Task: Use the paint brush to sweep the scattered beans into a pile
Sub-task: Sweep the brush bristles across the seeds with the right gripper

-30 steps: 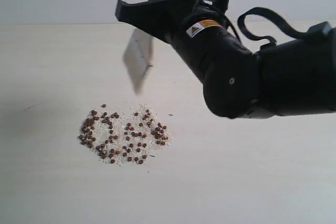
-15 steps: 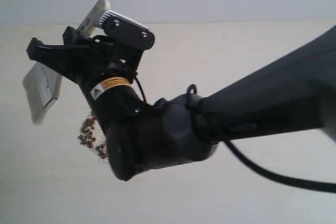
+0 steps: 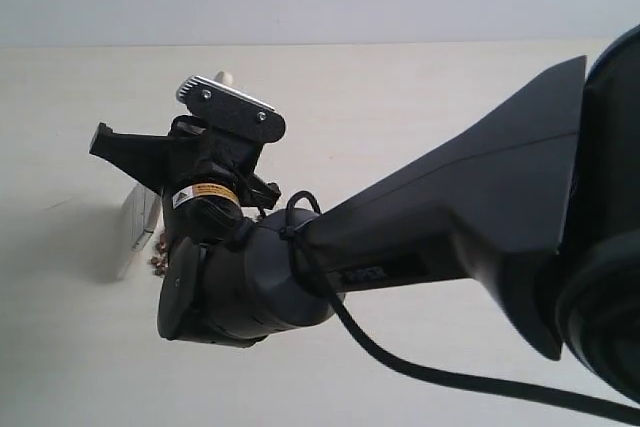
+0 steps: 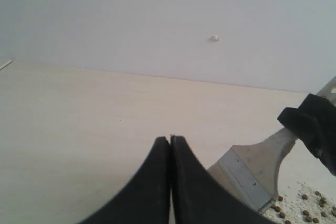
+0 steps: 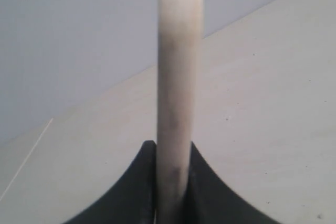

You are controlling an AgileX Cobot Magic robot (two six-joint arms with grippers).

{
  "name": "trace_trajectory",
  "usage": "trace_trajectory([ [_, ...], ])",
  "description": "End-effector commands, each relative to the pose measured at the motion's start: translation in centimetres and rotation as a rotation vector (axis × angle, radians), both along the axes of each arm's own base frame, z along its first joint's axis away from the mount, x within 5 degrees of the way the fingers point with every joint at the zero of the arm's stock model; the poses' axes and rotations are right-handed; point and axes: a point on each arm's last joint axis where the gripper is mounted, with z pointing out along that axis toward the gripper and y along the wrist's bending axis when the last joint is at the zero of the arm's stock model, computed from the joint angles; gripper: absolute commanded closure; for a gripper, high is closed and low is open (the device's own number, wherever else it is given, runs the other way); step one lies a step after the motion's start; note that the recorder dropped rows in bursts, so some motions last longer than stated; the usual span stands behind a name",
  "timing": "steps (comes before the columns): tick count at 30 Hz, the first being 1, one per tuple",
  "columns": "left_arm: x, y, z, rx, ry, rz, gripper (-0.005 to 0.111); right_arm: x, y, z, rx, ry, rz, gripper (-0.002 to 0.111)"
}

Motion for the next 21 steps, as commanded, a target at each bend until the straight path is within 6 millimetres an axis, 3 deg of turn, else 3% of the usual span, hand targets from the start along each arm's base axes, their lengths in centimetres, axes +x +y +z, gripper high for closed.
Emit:
trace_trajectory([
  [1, 0.0, 0.0, 0.0, -0.009, -0.002, -0.005, 0.107, -0.1, 0.1, 0.2, -0.017, 0.027, 0.000, 0.108],
  [5, 0.0, 0.0, 0.0, -0.009, -0.002, -0.005, 0.107, -0.2, -0.5, 0.4, -0.109, 0.075, -0.034, 0.108],
  [14, 0.0, 0.0, 0.0, -0.009, -0.002, -0.005, 0.107, 0.0, -3.0, 3.9, -0.442, 0.023, -0.174, 0.108],
  [21, 0.0, 0.0, 0.0, -0.009, -0.002, -0.005, 0.107, -0.6, -2.1, 6.2, -0.324, -0.022, -0.108, 0.108],
])
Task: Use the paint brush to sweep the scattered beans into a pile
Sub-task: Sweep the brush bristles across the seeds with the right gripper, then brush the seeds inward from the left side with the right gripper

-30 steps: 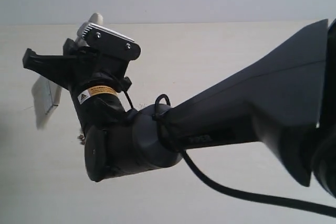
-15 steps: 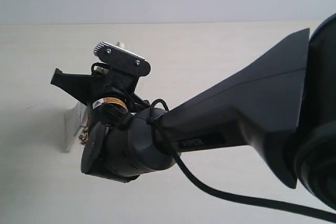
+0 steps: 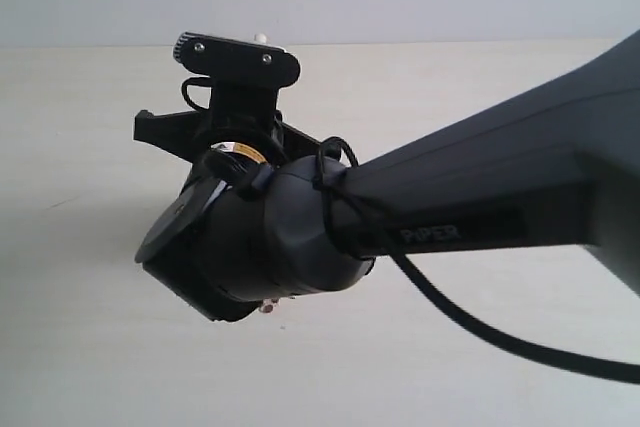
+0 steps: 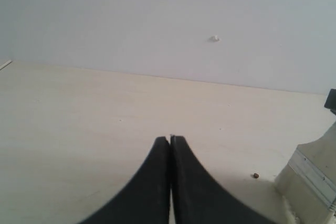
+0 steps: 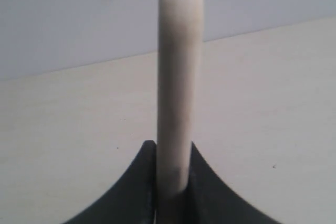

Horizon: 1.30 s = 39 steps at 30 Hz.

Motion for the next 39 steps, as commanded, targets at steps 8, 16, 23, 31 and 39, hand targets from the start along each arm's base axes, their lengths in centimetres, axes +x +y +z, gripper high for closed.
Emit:
trace_trajectory([
  [8, 0.0, 0.0, 0.0, -0.009, -0.002, -0.005, 0.107, 1.1, 1.6, 0.0, 0.301, -0.137, 0.111, 0.108],
  [16, 0.0, 0.0, 0.0, -0.009, -0.002, -0.005, 0.107, 2.4, 0.4, -3.7, 0.251, -0.059, -0.016, 0.108],
  [23, 0.0, 0.0, 0.0, -0.009, -0.002, -0.005, 0.107, 2.3, -0.8, -1.1, 0.173, -0.050, -0.102, 0.108],
  [31, 0.0, 0.0, 0.0, -0.009, -0.002, -0.005, 0.107, 1.7, -1.9, 3.7, 0.125, -0.039, -0.111, 0.108],
  [39, 0.0, 0.0, 0.0, -0.009, -0.002, -0.005, 0.107, -1.2, 0.5, 8.0, -0.134, -0.058, 0.337, 0.108],
])
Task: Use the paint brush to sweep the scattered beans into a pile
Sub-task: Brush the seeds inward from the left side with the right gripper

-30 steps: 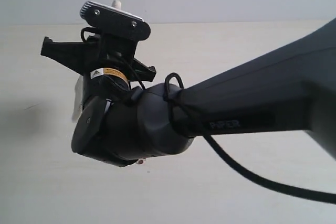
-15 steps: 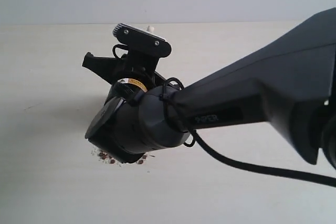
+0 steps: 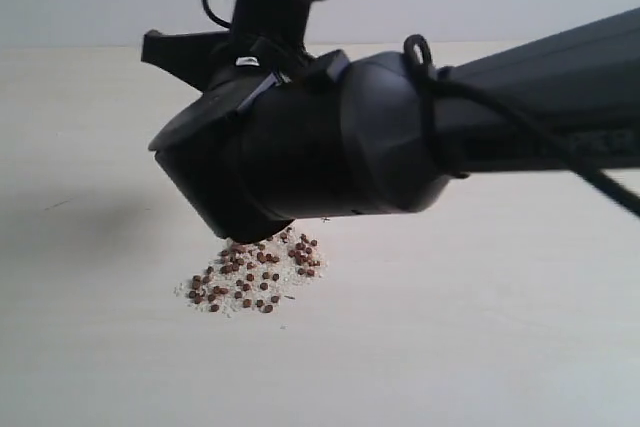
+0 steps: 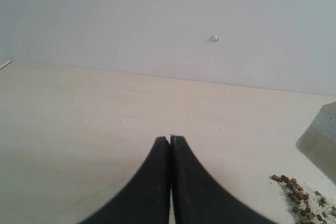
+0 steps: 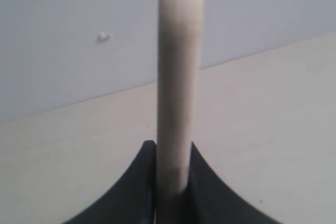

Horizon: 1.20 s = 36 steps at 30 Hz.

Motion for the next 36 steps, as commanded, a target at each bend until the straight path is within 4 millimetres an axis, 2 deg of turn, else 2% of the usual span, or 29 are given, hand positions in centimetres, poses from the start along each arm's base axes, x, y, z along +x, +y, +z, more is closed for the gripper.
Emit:
trace_trajectory([
  [1, 0.0, 0.0, 0.0, -0.007, -0.002, -0.005, 0.107, -2.7, 3.3, 1.8, -0.209, -0.082, 0.465, 0.108],
  [3, 0.0, 0.0, 0.0, -0.007, -0.002, -0.005, 0.107, -3.9, 4.4, 1.2, -0.228, -0.091, 0.658, 0.108],
  [5, 0.0, 0.0, 0.0, -0.007, -0.002, -0.005, 0.107, -4.6, 4.7, 0.4, -0.189, -0.088, 0.744, 0.108],
  [10, 0.0, 0.0, 0.0, -0.007, -0.002, -0.005, 0.107, -5.5, 3.4, -2.1, -0.100, -0.163, 0.857, 0.108],
  [14, 0.0, 0.0, 0.0, -0.007, -0.002, -0.005, 0.107, -6.3, 2.3, -3.8, 0.140, -0.228, 0.994, 0.108],
  [16, 0.0, 0.0, 0.0, -0.007, -0.002, -0.005, 0.107, -6.0, 1.4, -4.6, 0.190, -0.231, 0.973, 0.108],
  [20, 0.0, 0.0, 0.0, -0.007, -0.002, -0.005, 0.107, -5.1, -0.2, -6.2, 0.170, -0.173, 0.874, 0.108],
  [30, 0.0, 0.0, 0.0, -0.007, -0.002, -0.005, 0.107, -4.7, -0.8, -7.8, 0.124, -0.046, 0.813, 0.108],
  [36, 0.0, 0.0, 0.0, -0.007, -0.002, -0.005, 0.107, -3.8, -1.6, -8.3, 0.074, -0.031, 0.751, 0.108],
])
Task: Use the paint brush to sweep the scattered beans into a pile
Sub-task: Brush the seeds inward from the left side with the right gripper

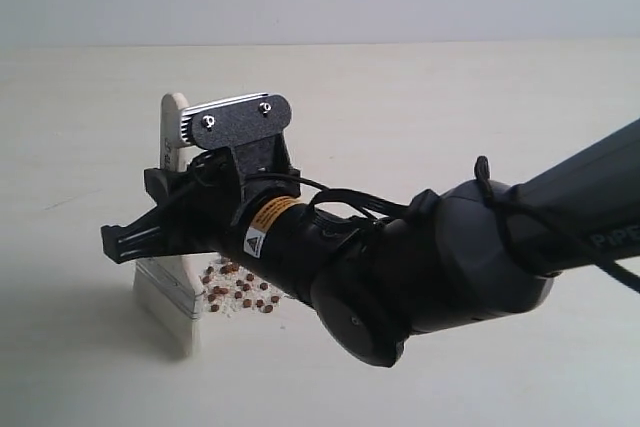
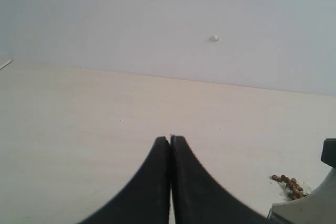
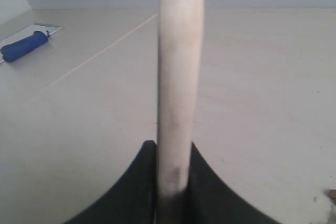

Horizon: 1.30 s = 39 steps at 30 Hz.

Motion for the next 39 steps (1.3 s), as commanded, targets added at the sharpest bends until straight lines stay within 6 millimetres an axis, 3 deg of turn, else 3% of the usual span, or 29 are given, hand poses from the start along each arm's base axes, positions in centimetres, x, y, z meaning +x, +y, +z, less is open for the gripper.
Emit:
trace_trajectory([
  [1, 0.0, 0.0, 0.0, -0.007, -0.002, -0.005, 0.107, 1.1, -1.0, -0.4, -0.024, 0.002, -0.054, 0.108],
  [15, 0.0, 0.0, 0.0, -0.007, -0.002, -0.005, 0.107, 4.9, -4.2, -0.4, -0.023, 0.047, -0.212, 0.108],
  [18, 0.0, 0.0, 0.0, -0.007, -0.002, -0.005, 0.107, 4.6, -4.1, 1.4, 0.010, 0.008, -0.171, 0.108],
  [21, 0.0, 0.0, 0.0, -0.007, -0.002, -0.005, 0.107, 3.7, -4.0, 5.3, 0.093, -0.037, -0.080, 0.108],
  [25, 0.0, 0.0, 0.0, -0.007, -0.002, -0.005, 0.107, 1.3, -4.2, 8.0, -0.118, -0.166, 0.172, 0.108],
  [27, 0.0, 0.0, 0.0, -0.007, -0.002, -0.005, 0.107, -0.2, -4.5, 8.0, -0.201, -0.214, 0.313, 0.108],
  [31, 0.0, 0.0, 0.0, -0.007, -0.002, -0.005, 0.107, -3.7, -5.0, 7.0, -0.038, -0.265, 0.662, 0.108],
  [39, 0.0, 0.0, 0.0, -0.007, -0.002, -0.005, 0.107, -1.3, -6.5, 3.8, 0.017, -0.185, 0.626, 0.108],
])
